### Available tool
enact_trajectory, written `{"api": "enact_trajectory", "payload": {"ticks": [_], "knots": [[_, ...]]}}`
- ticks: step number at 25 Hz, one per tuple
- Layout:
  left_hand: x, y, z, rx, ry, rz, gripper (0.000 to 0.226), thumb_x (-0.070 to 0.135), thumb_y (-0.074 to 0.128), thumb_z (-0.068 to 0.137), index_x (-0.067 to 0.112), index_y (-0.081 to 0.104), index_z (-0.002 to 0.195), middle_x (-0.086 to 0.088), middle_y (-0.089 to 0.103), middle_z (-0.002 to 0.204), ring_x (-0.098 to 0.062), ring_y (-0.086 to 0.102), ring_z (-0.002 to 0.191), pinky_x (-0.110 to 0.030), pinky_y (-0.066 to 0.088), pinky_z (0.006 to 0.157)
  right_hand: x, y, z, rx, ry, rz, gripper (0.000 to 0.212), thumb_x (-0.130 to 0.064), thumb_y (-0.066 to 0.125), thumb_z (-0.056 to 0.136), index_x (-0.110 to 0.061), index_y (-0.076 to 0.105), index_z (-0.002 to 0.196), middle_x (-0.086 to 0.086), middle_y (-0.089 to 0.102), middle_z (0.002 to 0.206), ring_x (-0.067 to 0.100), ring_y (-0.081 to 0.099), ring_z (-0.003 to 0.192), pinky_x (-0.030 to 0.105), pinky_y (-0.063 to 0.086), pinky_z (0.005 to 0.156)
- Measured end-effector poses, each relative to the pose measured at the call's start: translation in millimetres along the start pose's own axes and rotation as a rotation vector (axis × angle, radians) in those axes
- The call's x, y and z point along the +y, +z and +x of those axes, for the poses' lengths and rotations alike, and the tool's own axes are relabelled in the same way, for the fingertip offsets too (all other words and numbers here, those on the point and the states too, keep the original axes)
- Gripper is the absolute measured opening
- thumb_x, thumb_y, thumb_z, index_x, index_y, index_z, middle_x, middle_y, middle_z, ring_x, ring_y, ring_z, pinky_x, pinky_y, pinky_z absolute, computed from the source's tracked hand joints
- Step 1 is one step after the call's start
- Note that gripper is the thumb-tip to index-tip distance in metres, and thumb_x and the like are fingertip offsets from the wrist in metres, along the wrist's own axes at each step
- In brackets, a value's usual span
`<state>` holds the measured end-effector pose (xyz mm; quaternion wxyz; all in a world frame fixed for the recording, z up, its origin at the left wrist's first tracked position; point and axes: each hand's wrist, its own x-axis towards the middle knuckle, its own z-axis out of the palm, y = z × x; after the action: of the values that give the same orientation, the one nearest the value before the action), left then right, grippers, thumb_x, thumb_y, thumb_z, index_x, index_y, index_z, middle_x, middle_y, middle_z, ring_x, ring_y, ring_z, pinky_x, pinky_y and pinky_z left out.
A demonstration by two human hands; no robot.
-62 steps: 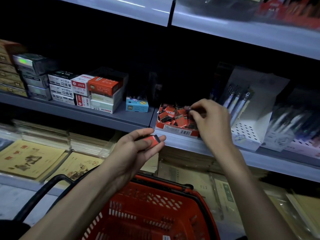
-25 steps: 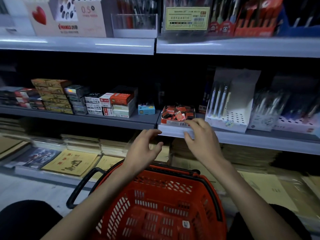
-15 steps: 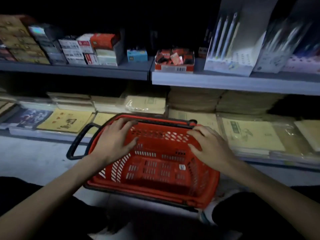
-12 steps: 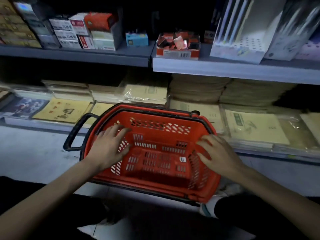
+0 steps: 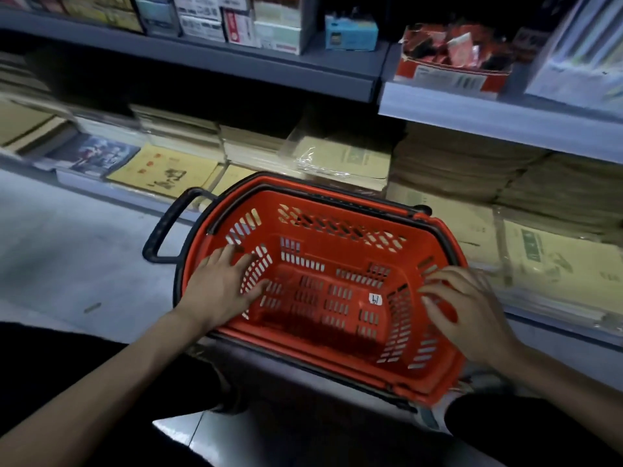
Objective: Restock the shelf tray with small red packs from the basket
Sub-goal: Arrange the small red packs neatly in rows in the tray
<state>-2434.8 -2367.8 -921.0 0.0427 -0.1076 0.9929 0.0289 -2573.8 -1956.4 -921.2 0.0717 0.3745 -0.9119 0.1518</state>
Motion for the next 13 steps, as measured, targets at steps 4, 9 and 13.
{"api": "enact_trajectory", "payload": {"ticks": [4, 9, 13], "knots": [[-31.1, -12.8, 4.7, 0.066, -0.149, -0.094, 0.064, 0.068, 0.044, 0.096, 0.019, 0.061, 0.135, -0.013, 0.057, 0.13, -0.035, 0.057, 0.119, -0.048, 0.053, 0.095, -37.5, 20.8, 29.8, 0.028, -0.012, 0.033, 0.036, -0.044, 0.049, 0.095, -0.021, 0.077, 0.094, -0.004, 0.068, 0.102, 0.023, 0.059, 0.104, 0.042, 0.038, 0.101], [-42.9, -8.5, -12.8, 0.076, -0.226, -0.213, 0.078, 0.079, 0.027, 0.091, 0.023, 0.062, 0.132, -0.007, 0.059, 0.124, -0.032, 0.059, 0.116, -0.048, 0.053, 0.095, -86.3, 53.6, 85.6, 0.056, -0.046, 0.168, 0.035, -0.044, 0.052, 0.095, -0.02, 0.076, 0.092, -0.006, 0.066, 0.094, 0.02, 0.058, 0.097, 0.04, 0.039, 0.1], [-54.9, -12.1, -15.4, 0.11, -0.26, -0.291, 0.066, 0.074, 0.036, 0.096, 0.025, 0.063, 0.132, -0.004, 0.059, 0.124, -0.027, 0.059, 0.117, -0.042, 0.051, 0.095, -138.5, 84.3, 132.5, 0.061, -0.033, 0.177, 0.027, -0.044, 0.058, 0.091, -0.024, 0.077, 0.092, -0.008, 0.066, 0.092, 0.019, 0.057, 0.096, 0.035, 0.035, 0.1]]}}
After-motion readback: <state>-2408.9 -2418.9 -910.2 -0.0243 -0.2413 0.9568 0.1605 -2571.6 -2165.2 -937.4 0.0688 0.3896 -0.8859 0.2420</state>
